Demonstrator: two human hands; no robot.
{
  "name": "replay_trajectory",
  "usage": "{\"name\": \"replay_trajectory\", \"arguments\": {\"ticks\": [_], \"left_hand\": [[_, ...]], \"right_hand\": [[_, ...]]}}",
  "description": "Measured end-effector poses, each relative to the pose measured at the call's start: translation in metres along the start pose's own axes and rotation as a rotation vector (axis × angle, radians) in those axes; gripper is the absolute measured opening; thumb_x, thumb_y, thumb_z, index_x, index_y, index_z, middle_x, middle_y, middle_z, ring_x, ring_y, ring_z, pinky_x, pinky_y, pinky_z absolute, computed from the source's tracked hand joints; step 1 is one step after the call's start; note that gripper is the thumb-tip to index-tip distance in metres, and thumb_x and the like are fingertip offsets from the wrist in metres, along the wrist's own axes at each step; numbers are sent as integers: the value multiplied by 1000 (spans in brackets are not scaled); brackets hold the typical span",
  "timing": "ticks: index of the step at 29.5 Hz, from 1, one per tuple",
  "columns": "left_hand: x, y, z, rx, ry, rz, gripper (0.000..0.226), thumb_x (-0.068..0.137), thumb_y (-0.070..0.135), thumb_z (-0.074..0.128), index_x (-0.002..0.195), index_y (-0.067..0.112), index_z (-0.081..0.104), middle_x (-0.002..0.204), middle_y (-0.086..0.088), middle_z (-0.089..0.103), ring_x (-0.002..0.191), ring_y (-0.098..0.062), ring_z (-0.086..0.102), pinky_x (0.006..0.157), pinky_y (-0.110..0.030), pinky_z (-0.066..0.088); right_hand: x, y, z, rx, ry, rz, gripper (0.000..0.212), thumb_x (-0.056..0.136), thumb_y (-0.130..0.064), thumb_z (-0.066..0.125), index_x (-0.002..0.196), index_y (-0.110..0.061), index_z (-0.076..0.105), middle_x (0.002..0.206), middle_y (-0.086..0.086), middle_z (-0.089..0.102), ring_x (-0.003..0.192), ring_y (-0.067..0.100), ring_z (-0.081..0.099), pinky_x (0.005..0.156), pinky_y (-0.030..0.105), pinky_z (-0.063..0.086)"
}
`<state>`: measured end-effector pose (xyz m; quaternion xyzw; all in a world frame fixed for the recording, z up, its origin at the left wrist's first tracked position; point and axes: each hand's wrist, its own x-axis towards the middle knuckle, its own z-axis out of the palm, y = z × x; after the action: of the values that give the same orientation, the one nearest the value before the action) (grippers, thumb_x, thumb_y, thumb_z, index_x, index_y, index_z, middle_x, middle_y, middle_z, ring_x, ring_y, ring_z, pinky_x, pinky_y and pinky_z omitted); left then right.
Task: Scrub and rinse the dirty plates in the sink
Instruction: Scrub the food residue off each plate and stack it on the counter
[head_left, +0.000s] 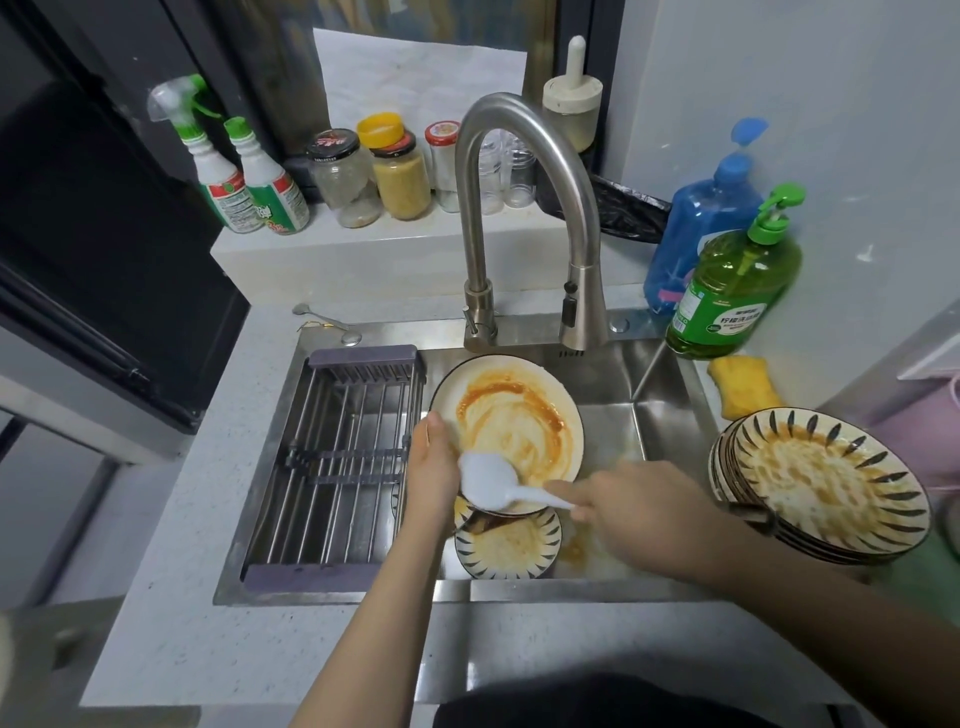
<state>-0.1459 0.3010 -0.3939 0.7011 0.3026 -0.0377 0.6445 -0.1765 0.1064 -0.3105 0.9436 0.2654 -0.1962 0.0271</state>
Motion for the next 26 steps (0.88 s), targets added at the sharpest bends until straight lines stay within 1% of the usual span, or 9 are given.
{"name": "replay_trajectory", "arguments": {"ticks": [2, 5, 8, 11, 13, 16, 20, 23, 26], "left_hand": [[2, 1, -4, -27, 9, 24, 50, 101, 50, 31, 141, 23, 44, 140, 3, 46, 133, -21, 40, 105, -32, 29], [-4, 1, -2, -14, -55, 83, 39, 103, 40, 34, 132, 21, 52, 118, 13, 48, 117, -11, 41, 98, -26, 30], [-6, -5, 3, 50, -79, 84, 49, 103, 42, 33, 143, 16, 42, 129, 4, 47, 126, -15, 41, 102, -29, 30], [-5, -5, 7, 56, -75, 57, 53, 102, 46, 30, 147, 19, 36, 148, -2, 39, 138, -21, 35, 106, -31, 28], [-1, -4, 7, 40, -58, 46, 54, 102, 48, 29, 147, 19, 35, 151, -4, 37, 138, -23, 34, 106, -32, 28], [4, -3, 3, 60, -15, 56, 53, 101, 49, 31, 145, 20, 39, 145, -4, 43, 134, -23, 39, 107, -35, 30], [5, -6, -1, 79, -47, 107, 50, 102, 43, 35, 144, 18, 41, 135, 6, 45, 130, -15, 40, 113, -35, 29], [3, -14, 6, 94, -95, 93, 52, 101, 46, 35, 145, 20, 40, 145, 2, 43, 135, -18, 39, 116, -41, 29], [1, -14, 9, 57, -82, 61, 52, 100, 49, 34, 146, 22, 38, 148, 0, 41, 135, -20, 39, 113, -36, 30]], "right_hand": [[-6, 14, -4, -76, -52, 18, 38, 101, -23, 34, 136, -36, 42, 67, -8, 39, 62, 8, 44, 50, 22, 31], [-4, 36, -14, -199, -51, 180, 35, 97, -21, 37, 125, -37, 51, 67, -9, 37, 73, 13, 49, 51, 24, 28], [7, 29, -11, -204, -10, 242, 42, 95, -14, 36, 130, -36, 46, 67, -8, 36, 75, 18, 52, 52, 26, 26], [11, 22, 1, -85, 30, 168, 42, 101, -21, 32, 140, -37, 34, 65, -7, 38, 67, 15, 50, 52, 26, 34], [7, 15, 6, 27, 35, 96, 41, 103, -29, 30, 143, -41, 31, 68, -7, 44, 66, 14, 51, 52, 25, 37], [-3, 7, 3, 102, -71, 16, 39, 102, -30, 32, 139, -41, 40, 81, -7, 56, 71, 14, 55, 56, 25, 38], [-4, 33, -3, -116, -104, 139, 33, 97, -22, 37, 122, -34, 54, 68, -8, 43, 69, 11, 49, 50, 21, 31], [6, 33, -8, -228, -75, 245, 32, 93, -16, 38, 115, -31, 55, 66, -7, 36, 72, 16, 47, 53, 25, 26], [7, 26, 0, -241, -112, 183, 32, 93, -14, 38, 115, -27, 56, 65, -6, 37, 70, 16, 47, 48, 25, 23]]}}
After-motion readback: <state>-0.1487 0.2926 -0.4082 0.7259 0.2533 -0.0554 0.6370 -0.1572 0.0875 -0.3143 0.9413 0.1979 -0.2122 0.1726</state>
